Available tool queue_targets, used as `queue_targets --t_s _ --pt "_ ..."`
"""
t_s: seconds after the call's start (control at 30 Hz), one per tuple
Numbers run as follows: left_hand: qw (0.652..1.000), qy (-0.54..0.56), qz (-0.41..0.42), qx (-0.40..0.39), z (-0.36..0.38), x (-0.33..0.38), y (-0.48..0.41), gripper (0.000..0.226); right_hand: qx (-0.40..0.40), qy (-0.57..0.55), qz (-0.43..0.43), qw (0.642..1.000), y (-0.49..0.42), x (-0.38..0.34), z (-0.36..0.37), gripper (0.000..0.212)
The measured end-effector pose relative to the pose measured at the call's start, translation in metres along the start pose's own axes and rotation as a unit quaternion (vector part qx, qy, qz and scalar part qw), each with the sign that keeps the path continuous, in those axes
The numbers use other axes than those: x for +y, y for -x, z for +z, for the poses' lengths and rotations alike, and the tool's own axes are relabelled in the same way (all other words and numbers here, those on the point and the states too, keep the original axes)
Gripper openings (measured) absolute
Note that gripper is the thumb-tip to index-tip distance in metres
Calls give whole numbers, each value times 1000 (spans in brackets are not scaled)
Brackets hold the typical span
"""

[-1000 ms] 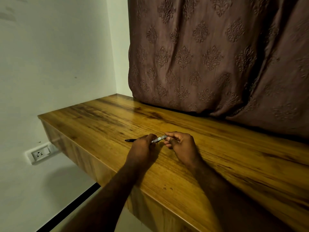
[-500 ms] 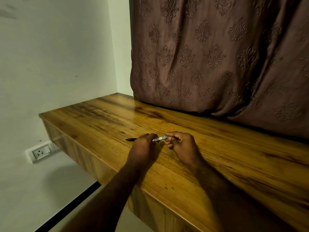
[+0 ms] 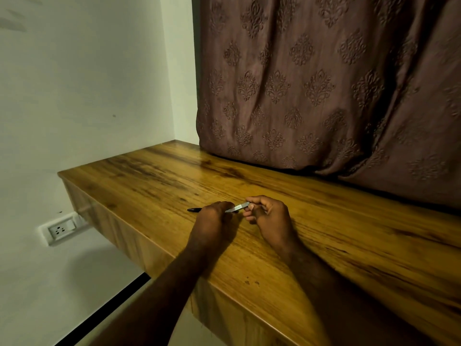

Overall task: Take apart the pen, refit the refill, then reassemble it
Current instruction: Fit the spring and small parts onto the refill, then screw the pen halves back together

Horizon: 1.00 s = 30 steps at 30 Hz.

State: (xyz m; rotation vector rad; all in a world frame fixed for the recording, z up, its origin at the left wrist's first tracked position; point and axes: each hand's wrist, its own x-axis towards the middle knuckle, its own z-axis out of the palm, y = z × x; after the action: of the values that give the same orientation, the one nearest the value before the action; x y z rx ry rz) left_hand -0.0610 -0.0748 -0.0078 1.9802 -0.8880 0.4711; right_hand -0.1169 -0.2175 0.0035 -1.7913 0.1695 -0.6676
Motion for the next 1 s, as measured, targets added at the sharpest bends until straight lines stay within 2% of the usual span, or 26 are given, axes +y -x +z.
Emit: queue_targets --t_s 0.13,0.2,0.27,0.37,0.47,0.57,0.67,0.77,1.0 --pt "997 54 -24 41 -2 1 2 13 8 -32 20 999 -1 3 2 24" --pt "992 107 -53 42 -4 -2 5 6 -3 -34 20 999 -1 4 3 24" --pt "990 113 -82 32 -13 -13 5 6 -9 -15 10 1000 -1 4 5 25" --pt "996 16 -72 55 -38 -37 1 12 -11 63 -18 998 1 5 7 19" --pt "985 -87 -111 102 -68 -70 -6 15 -38 151 -75 985 5 5 11 14" --pt "963 -194 -173 66 -91 -105 -11 21 -65 196 -107 973 10 3 14 16" --pt "952 -230 -196 37 -97 -123 -23 16 -74 223 -116 965 8 3 16 16" --pt "954 -196 -228 -6 -91 -124 -38 14 -85 243 -118 959 5 3 19 16" --pt "957 -62 -282 -23 -61 -122 -64 8 -109 246 -118 956 0 6 22 16"
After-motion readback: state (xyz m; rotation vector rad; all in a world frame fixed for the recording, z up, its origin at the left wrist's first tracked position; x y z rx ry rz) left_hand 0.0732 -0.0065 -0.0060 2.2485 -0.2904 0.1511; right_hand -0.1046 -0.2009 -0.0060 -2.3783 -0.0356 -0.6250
